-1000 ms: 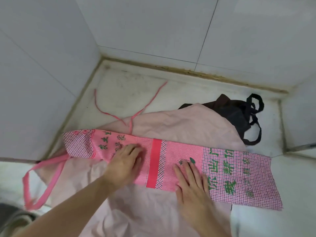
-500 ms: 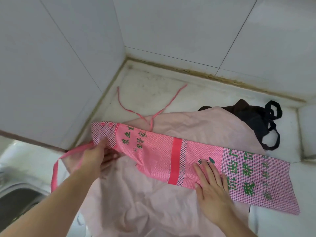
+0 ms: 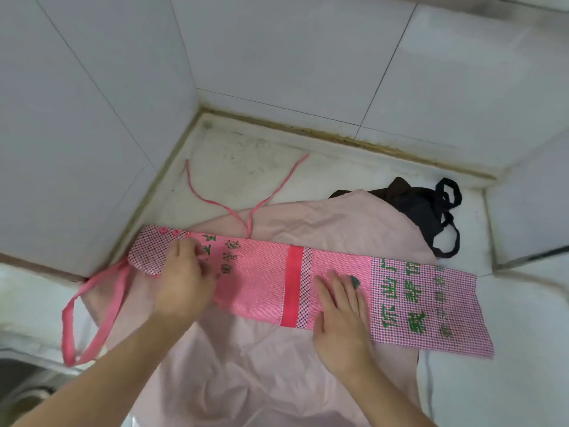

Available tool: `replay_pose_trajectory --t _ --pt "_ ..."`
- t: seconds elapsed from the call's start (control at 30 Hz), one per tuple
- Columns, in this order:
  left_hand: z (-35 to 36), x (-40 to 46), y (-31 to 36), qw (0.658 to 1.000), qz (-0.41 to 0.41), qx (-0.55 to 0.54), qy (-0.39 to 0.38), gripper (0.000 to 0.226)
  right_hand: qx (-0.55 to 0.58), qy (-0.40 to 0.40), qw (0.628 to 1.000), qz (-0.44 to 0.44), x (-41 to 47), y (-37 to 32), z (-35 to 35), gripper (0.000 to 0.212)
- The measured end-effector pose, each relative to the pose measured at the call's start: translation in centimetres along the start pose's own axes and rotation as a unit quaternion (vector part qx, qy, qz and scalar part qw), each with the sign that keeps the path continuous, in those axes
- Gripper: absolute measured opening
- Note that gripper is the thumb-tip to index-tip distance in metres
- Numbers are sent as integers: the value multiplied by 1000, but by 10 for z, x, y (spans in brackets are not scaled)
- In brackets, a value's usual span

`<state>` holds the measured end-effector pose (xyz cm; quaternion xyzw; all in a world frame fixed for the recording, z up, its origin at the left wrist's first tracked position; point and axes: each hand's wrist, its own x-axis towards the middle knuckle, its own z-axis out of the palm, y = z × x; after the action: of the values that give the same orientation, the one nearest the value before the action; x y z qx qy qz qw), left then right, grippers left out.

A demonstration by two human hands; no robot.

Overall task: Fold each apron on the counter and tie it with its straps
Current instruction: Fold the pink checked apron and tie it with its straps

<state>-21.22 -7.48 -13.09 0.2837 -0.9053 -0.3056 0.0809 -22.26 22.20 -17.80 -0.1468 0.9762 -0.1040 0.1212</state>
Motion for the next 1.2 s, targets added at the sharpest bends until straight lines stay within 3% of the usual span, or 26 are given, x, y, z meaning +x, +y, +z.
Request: replay_pose_trajectory --t 0.07,0.13,0.2,0.3,0.47,0.57,0.63,0.77,0.87,1.07,1.2 --pt "31 -19 26 983 165 -10 -84 30 19 7 999 -39 6 -28 4 68" --pt "75 -36 44 948 258 15 -187 46 30 11 998 -47 12 -29 15 67" --pt "105 -44 36 926 252 130 -250 60 29 27 999 -28 14 -2 25 63" --pt "123 -47 3 907 250 269 -204 65 -31 29 999 13 -2 73 28 61" --pt "111 -39 -9 923 187 294 -166 69 -57 24 987 147 -25 168 8 63" --pt "103 -38 -2 934 133 283 -174 73 -21 32 980 196 -15 172 -7 67" --pt "104 -35 17 940 134 263 -169 73 -9 59 983 171 0 156 -18 67" --pt "133 -49 68 921 278 196 -189 64 -24 23 999 30 10 128 -6 62" --pt "160 -63 70 907 277 227 -223 63 -37 19 999 32 5 156 5 60" --pt "166 -62 59 892 269 290 -220 68 -36 31 984 173 -22 251 -16 65" --pt "161 -72 78 902 236 275 -233 68 9 70 938 339 -46 281 -40 69"
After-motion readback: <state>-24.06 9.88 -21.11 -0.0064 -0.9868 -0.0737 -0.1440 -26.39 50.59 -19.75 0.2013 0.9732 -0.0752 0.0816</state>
